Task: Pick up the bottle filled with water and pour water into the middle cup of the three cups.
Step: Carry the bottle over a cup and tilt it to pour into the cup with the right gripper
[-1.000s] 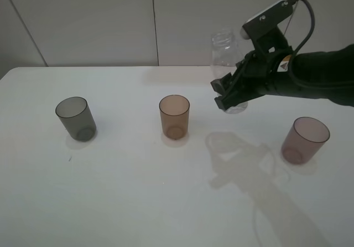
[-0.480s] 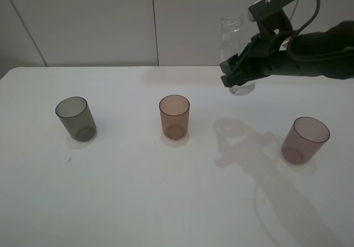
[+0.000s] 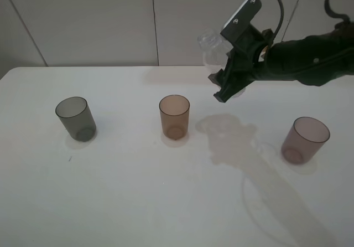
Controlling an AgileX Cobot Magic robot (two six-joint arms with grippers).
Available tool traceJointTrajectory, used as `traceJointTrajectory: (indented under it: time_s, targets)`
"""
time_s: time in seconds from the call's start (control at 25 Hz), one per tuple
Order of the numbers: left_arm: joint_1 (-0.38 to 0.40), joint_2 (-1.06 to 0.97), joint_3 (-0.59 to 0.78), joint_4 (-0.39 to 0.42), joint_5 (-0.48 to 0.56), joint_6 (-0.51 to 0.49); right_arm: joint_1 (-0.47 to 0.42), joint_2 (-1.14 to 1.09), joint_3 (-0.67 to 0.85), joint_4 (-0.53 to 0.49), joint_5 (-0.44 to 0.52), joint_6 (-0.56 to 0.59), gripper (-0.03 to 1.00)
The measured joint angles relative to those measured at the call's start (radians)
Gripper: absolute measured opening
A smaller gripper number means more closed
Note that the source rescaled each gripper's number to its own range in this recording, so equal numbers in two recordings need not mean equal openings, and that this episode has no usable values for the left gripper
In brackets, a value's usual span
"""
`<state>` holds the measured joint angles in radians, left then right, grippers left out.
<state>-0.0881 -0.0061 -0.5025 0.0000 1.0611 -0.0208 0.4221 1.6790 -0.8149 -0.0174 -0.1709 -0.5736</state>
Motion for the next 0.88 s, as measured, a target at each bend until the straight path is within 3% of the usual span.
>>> traceJointTrajectory:
  time_s: [0.52,0.88]
  targets:
    - [0.0,0.0,0.0,0.0,0.0,0.0,0.023,0.02,-0.001,-0.252,-0.027,-0.001,0.03]
    - [0.0,0.0,0.0,0.0,0.0,0.0,0.052,0.02,-0.001,-0.358,-0.027,-0.001,0.03]
